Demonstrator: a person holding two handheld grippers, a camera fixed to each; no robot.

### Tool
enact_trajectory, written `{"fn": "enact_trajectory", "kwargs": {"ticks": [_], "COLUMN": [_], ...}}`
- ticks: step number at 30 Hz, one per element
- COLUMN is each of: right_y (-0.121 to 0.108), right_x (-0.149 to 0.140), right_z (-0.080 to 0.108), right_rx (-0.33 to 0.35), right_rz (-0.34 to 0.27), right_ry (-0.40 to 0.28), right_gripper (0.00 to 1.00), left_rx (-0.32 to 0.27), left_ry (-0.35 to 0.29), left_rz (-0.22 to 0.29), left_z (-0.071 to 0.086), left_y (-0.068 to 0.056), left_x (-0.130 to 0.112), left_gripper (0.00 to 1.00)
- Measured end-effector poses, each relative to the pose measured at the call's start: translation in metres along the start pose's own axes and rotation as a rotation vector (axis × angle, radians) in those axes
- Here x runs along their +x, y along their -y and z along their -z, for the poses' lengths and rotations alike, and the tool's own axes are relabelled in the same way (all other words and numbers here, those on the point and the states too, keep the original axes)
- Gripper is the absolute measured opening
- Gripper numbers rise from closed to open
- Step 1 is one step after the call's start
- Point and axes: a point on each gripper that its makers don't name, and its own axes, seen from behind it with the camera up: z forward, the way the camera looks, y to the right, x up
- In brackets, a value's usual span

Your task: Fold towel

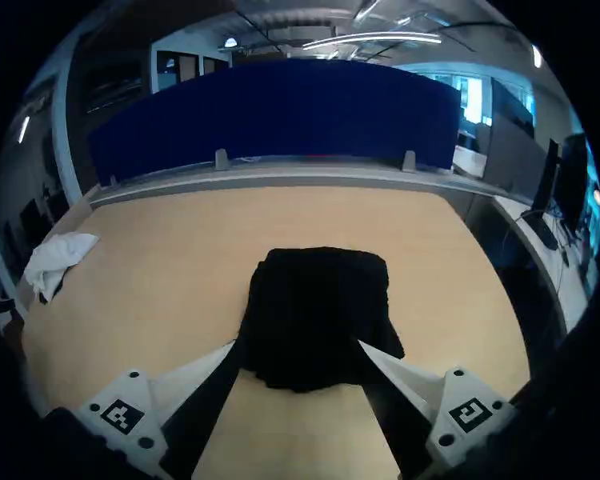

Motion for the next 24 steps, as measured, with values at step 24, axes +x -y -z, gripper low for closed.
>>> {"fn": "enact_trajectory", "kwargs": {"ticks": [24], "right_y": [0.08], "right_x": [0.044], "right_z": [0.112], "right_rx": [0.002], "right_rz": [-0.09], "right_ry": [-0.349], "right_gripper": [1.0], "left_rx": [-0.052], "left_ry": [-0.105], "left_rz": [-0.01], "left_z": [-0.002], "left_y": [0.009], "left_x": [0.035], "left_gripper": [0.91]}}
